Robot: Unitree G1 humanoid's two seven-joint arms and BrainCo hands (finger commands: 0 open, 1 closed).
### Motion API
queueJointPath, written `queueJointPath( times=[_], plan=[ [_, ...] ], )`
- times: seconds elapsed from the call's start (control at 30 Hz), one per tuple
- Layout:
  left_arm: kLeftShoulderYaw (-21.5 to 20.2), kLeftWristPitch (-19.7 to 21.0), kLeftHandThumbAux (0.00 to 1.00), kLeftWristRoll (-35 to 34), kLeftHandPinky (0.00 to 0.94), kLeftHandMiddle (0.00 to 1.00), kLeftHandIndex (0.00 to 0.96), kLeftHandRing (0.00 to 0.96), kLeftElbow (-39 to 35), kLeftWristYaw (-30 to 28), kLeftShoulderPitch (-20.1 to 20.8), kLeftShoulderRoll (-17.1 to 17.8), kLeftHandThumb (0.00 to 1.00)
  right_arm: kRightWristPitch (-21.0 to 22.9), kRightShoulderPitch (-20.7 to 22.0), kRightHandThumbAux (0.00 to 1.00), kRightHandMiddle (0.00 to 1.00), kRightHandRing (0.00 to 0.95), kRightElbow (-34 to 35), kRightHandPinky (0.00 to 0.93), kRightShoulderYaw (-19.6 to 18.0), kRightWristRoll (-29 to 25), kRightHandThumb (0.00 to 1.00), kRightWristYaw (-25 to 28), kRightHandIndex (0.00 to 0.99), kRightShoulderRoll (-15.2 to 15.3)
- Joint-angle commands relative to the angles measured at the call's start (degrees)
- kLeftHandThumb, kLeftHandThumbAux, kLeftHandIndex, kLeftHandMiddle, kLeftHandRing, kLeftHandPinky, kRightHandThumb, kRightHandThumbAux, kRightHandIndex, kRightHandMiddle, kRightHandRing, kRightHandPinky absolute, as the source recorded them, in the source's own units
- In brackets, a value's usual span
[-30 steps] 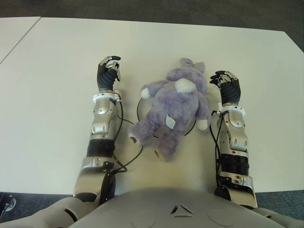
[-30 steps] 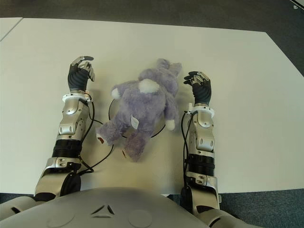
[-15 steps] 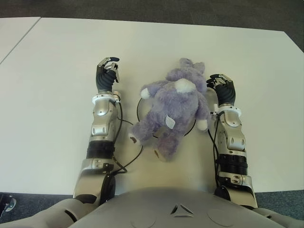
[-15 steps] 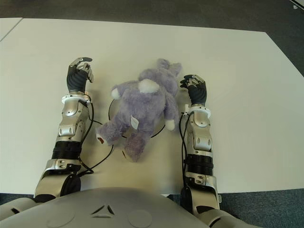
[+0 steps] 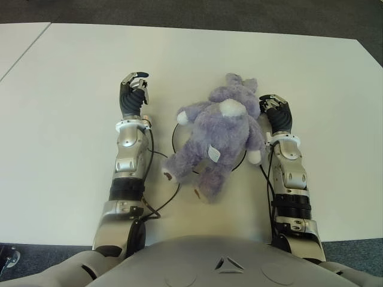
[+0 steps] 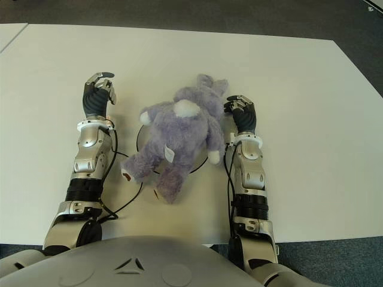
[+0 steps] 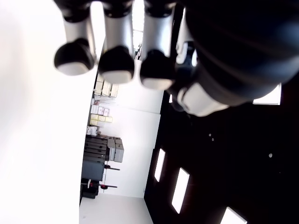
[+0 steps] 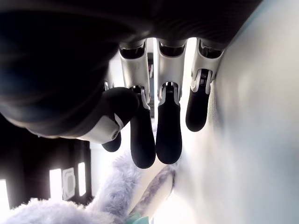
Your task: Put the doll into the plate.
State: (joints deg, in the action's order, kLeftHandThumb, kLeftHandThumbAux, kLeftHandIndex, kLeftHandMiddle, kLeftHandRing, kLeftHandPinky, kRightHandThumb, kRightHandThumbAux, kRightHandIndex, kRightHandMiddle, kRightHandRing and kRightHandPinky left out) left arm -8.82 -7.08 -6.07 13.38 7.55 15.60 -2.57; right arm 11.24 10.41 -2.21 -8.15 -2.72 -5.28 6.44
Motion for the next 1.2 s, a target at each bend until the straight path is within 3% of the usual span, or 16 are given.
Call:
queueJointPath(
  times=[0.03, 0.57, 0.63, 0.67, 0.77, 0.87, 1.2],
  plan=[
    [0.2, 0.5, 0.704, 1.0, 0.846, 0.874, 0.442, 0.872, 0.4, 0.8, -2.4, -0.3, 0.710, 1.5, -1.4, 0.672, 0.575, 0.823, -2.2, 0.832, 0.6, 0.8, 0.850, 0.2, 0.433, -0.3],
    [0.1, 1.6, 0.705, 1.3, 0.839, 0.870, 0.442, 0.868, -0.4, 0.9, -3.0, -0.2, 0.709, -1.3, -1.3, 0.673, 0.577, 0.826, -3.7, 0.835, 0.2, 0.9, 0.848, -2.1, 0.431, -2.0],
    [0.0, 1.5, 0.704, 1.4, 0.847, 0.870, 0.442, 0.866, -0.3, 1.0, -3.0, -0.2, 0.710, -2.4, -1.3, 0.698, 0.739, 0.837, -4.3, 0.846, 0.0, 0.8, 0.769, -2.7, 0.437, -2.4],
    [0.0, 1.5, 0.704, 1.4, 0.848, 0.870, 0.442, 0.865, -0.3, 1.1, -3.0, -0.2, 0.710, -5.5, -1.1, 0.701, 0.762, 0.838, -5.7, 0.847, -0.6, 0.3, 0.758, -3.1, 0.438, -3.2],
    [0.0, 1.6, 0.704, 1.6, 0.839, 0.868, 0.442, 0.865, -0.3, 1.2, -3.1, -0.2, 0.710, -23.2, 0.4, 0.711, 0.833, 0.854, -15.7, 0.863, -3.1, -3.0, 0.726, -1.7, 0.440, -6.0],
    [0.0, 1.8, 0.704, 1.9, 0.833, 0.865, 0.442, 0.863, -0.9, 1.5, -3.5, -0.2, 0.710, -34.6, 1.9, 0.714, 0.862, 0.868, -23.5, 0.870, -4.8, -5.6, 0.714, 1.4, 0.440, -6.7],
    [0.0, 1.7, 0.705, 1.6, 0.845, 0.868, 0.442, 0.867, -1.2, 1.4, -3.7, -0.3, 0.709, -45.6, 4.7, 0.717, 0.877, 0.869, -32.3, 0.857, -6.3, -6.4, 0.705, 4.2, 0.440, -5.8]
  ],
)
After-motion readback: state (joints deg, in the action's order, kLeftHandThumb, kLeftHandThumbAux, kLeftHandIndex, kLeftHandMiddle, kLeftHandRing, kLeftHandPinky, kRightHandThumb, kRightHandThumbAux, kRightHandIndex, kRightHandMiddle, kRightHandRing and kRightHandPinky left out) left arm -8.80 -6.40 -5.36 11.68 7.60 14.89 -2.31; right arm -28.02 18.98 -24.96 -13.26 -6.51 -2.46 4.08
